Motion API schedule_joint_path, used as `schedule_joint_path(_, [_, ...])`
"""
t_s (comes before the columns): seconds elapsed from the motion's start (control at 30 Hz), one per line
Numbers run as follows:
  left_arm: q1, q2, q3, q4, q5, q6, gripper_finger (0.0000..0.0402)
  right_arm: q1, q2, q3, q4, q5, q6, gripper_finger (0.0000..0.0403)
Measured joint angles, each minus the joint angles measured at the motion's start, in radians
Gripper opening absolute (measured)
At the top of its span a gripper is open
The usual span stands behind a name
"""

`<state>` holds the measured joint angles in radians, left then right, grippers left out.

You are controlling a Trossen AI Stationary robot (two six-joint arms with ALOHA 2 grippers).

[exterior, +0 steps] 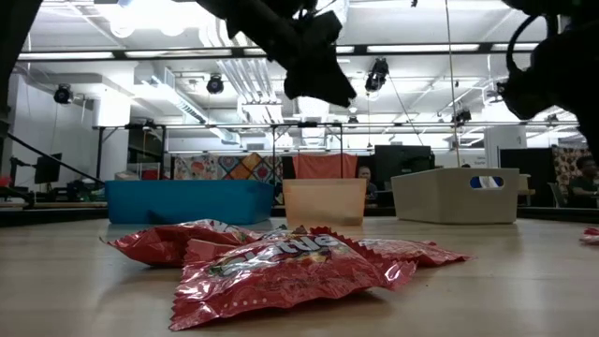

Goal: Sort candy
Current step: Put the red candy into the blue bin

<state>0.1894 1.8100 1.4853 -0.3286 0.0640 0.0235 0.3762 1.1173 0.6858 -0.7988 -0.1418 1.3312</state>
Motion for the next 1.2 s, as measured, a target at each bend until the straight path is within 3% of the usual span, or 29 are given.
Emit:
schedule_joint_path(0.23, [-0.038, -0.097, -0.055, 0.072, 0.040, 0.018, 0.0142, 0.056, 0.099, -0.008, 0.043, -0.021, 0.062, 0.0215])
schedule_joint_path(0.63, [-0.086, -0.370, -0.294, 0.250, 0.076, -0.005, 0.0142, 0.058, 0.314, 0.048, 0.056, -0.009, -0.048, 0.0208])
schedule_joint_path(0.9, [-0.119, -0.522, -0.531, 0.451, 0.114, -0.066, 0.0142, 0.038, 0.330, 0.048, 0.060, 0.005, -0.085, 0.0115])
schedule_joint_path(1.07, [-0.118, -0.571, -0.650, 0.551, 0.112, -0.094, 0.0142, 0.024, 0.328, 0.048, 0.069, 0.016, -0.148, 0.0046])
schedule_joint_path(1.2, [-0.118, -0.586, -0.733, 0.671, 0.113, -0.115, 0.0142, 0.014, 0.324, 0.048, 0.073, 0.017, -0.200, 0.0016])
